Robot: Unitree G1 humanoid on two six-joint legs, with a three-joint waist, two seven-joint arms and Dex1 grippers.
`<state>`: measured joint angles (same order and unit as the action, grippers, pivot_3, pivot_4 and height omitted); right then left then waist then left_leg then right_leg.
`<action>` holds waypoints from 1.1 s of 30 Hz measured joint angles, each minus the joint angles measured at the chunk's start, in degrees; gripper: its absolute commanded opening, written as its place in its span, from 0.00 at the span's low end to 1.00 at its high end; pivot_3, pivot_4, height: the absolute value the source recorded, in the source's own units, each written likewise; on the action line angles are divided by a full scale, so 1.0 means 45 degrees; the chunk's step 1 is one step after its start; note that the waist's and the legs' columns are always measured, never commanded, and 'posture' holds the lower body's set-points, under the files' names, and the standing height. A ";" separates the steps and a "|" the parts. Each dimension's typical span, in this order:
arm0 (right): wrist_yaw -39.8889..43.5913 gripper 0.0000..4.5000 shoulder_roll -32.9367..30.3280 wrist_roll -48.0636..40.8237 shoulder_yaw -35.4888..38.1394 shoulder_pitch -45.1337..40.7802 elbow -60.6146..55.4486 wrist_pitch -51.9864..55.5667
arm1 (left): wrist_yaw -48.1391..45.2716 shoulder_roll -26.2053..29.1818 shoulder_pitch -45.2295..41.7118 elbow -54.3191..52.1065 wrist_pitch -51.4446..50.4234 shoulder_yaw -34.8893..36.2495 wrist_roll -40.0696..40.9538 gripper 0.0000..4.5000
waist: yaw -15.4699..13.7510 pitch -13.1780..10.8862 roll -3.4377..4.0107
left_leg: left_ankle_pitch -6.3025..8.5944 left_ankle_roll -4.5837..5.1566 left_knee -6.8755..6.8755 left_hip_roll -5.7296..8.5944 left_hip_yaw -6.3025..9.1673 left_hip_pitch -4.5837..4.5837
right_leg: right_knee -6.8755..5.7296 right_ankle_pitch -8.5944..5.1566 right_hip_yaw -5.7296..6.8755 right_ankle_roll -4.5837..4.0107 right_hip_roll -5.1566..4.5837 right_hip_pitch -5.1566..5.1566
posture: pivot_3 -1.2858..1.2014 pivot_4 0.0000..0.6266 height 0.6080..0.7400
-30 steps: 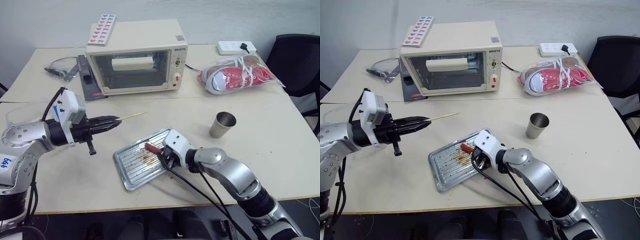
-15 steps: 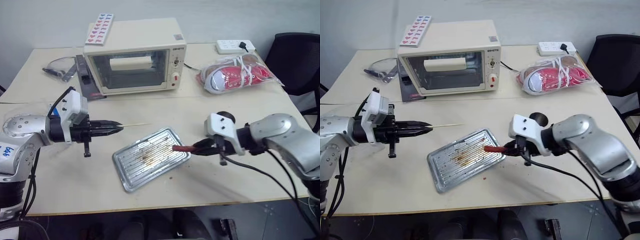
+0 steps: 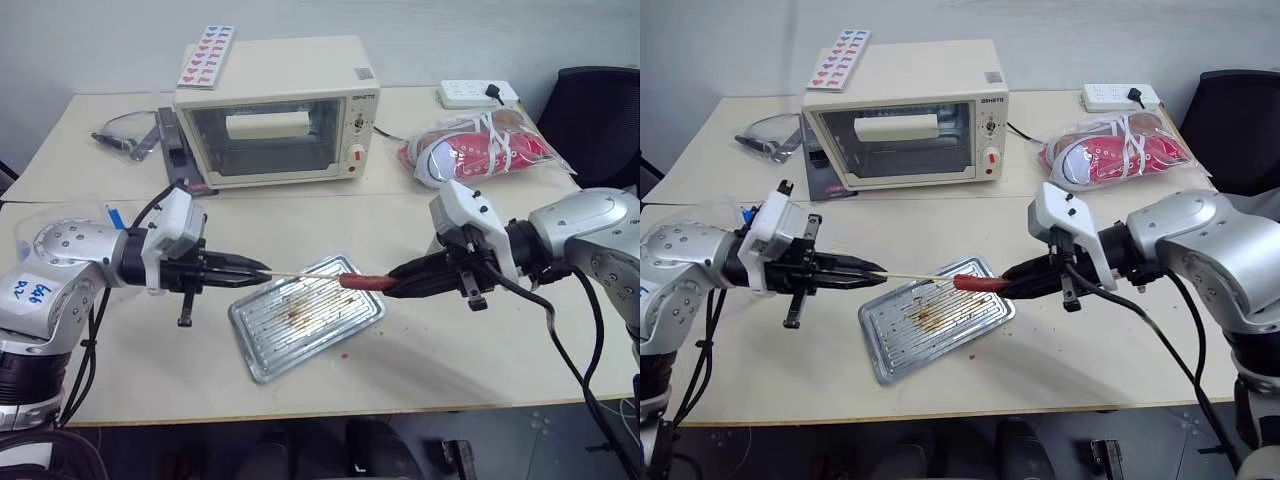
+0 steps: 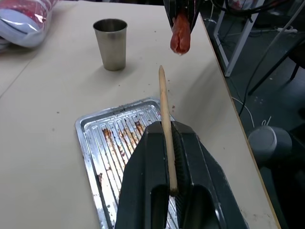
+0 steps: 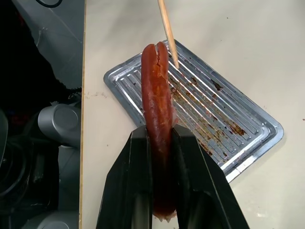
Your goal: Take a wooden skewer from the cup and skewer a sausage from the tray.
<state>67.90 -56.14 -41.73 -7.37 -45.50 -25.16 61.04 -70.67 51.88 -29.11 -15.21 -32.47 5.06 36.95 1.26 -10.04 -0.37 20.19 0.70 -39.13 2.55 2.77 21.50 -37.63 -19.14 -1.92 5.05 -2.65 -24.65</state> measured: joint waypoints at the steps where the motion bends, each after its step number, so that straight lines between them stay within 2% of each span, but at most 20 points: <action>1: -0.0026 0.06 0.0005 0.0001 0.0000 0.0001 0.0000 0.0000 | 0.0000 0.0000 -0.0014 0.0001 -0.0001 0.0000 0.0000 0.00 | 0.0000 0.0000 0.0000 | 0.0000 0.0000 0.0000 -0.0001 0.0001 0.0000 | 0.0000 0.0000 0.0001 0.0000 0.0000 0.0000 | 0.52 0.24 1.00; 33: -0.0567 0.06 0.0302 0.0479 -0.0201 0.0492 0.0605 -0.0511 | -0.0431 0.0042 -0.0737 0.0538 0.0104 -0.0395 -0.0350 0.00 | 0.0011 0.0000 0.0000 | -0.0001 -0.0001 -0.0002 0.0000 -0.0001 0.0001 | -0.0020 0.0000 0.0001 0.0000 0.0001 -0.0003 | 0.52 0.24 1.00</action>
<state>65.35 -54.78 -39.58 -8.27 -43.28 -22.44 58.74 -72.62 52.07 -32.42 -12.79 -32.01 3.28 35.38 1.31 -10.04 -0.37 20.19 0.70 -39.14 2.55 2.77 21.50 -37.72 -19.14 -1.92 5.05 -2.64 -24.67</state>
